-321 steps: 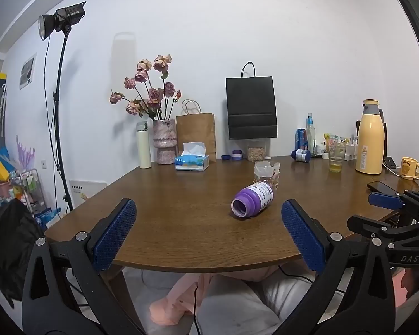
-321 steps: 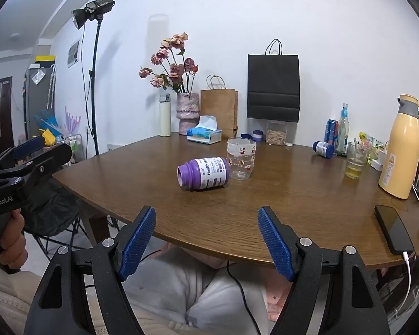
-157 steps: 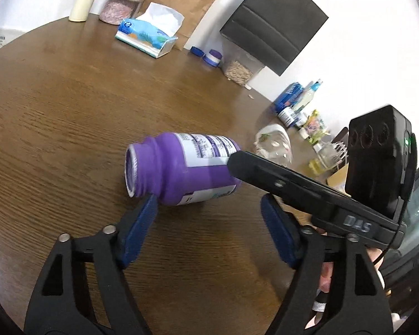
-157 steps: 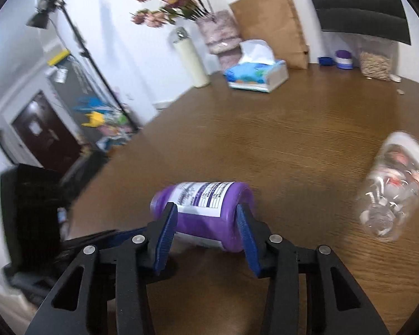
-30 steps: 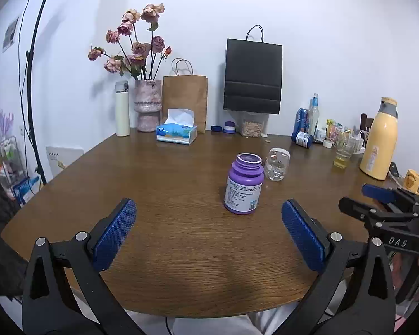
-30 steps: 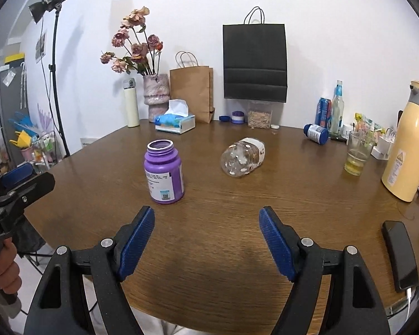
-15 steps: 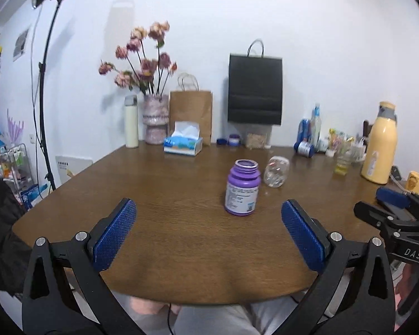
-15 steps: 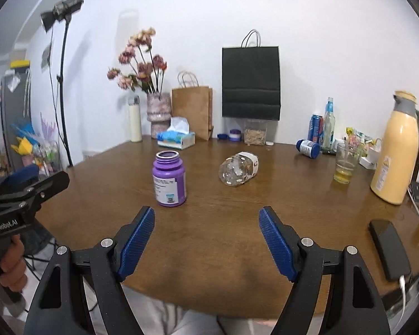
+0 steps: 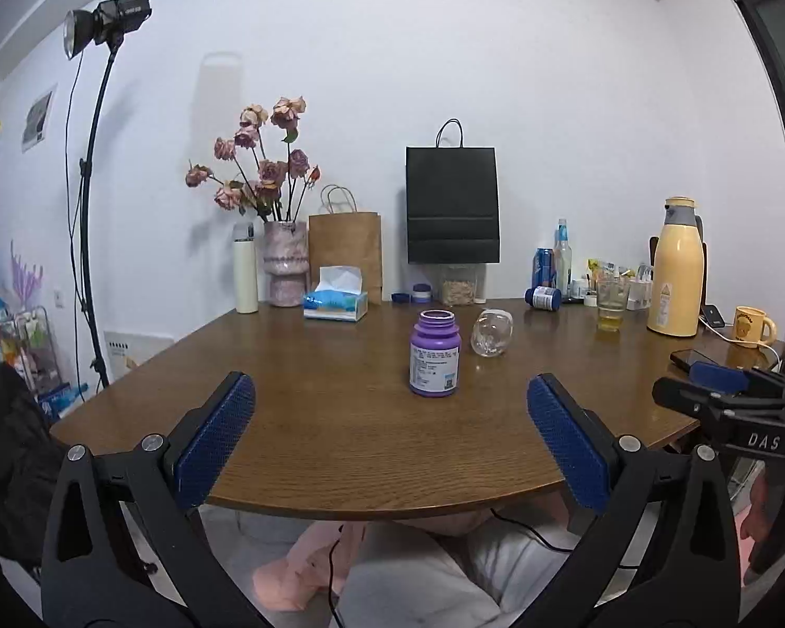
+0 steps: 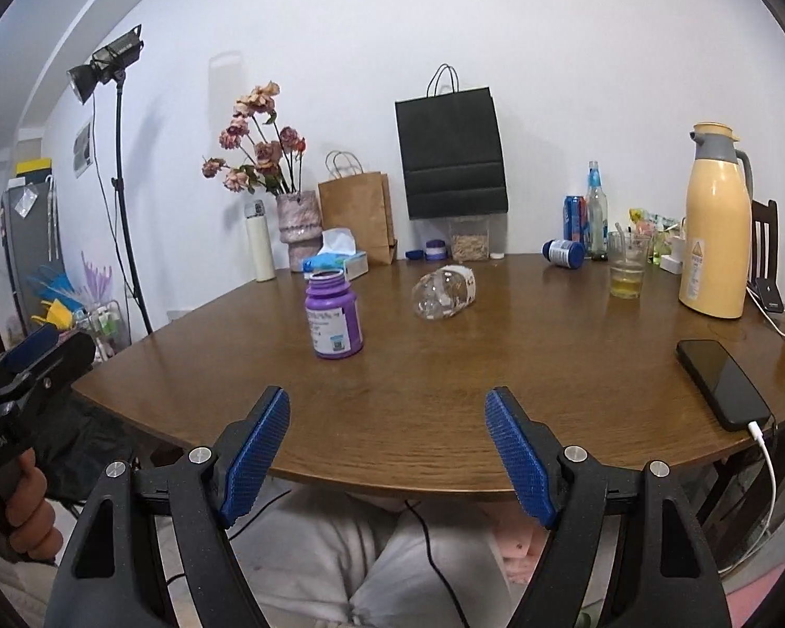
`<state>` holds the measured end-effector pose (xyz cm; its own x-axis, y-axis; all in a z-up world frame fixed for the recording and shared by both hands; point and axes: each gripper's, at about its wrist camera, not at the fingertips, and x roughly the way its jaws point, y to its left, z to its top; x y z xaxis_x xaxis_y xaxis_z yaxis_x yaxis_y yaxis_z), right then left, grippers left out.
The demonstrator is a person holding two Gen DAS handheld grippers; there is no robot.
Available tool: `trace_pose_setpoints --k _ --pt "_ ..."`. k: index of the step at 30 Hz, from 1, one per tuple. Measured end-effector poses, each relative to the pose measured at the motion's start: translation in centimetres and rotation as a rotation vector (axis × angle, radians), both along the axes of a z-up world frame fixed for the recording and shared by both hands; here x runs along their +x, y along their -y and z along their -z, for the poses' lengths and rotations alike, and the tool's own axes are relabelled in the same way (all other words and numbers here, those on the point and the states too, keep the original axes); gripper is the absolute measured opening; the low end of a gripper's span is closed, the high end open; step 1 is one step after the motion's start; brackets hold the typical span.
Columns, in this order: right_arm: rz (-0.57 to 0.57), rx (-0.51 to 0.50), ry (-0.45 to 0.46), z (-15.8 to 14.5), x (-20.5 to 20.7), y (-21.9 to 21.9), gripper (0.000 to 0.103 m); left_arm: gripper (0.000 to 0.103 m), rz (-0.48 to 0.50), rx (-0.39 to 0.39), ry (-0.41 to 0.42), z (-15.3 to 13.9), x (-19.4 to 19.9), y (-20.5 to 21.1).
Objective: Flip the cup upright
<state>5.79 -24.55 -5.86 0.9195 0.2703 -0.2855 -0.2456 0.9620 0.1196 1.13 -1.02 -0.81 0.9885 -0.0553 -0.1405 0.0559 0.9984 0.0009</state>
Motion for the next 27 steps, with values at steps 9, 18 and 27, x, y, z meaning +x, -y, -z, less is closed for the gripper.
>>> trace_pose_setpoints --k 9,18,27 --pt "-0.009 -0.027 0.032 -0.27 -0.75 -0.75 0.082 0.103 -0.007 0.008 0.01 0.1 -0.32 0.24" --pt "-0.008 -0.031 0.036 -0.3 -0.77 -0.82 0.082 0.103 -0.007 0.005 0.013 0.08 -0.44 0.05" --pt "-0.005 -0.026 0.042 -0.29 -0.9 -0.73 0.082 0.103 -0.01 -0.004 0.003 0.17 -0.28 -0.18"
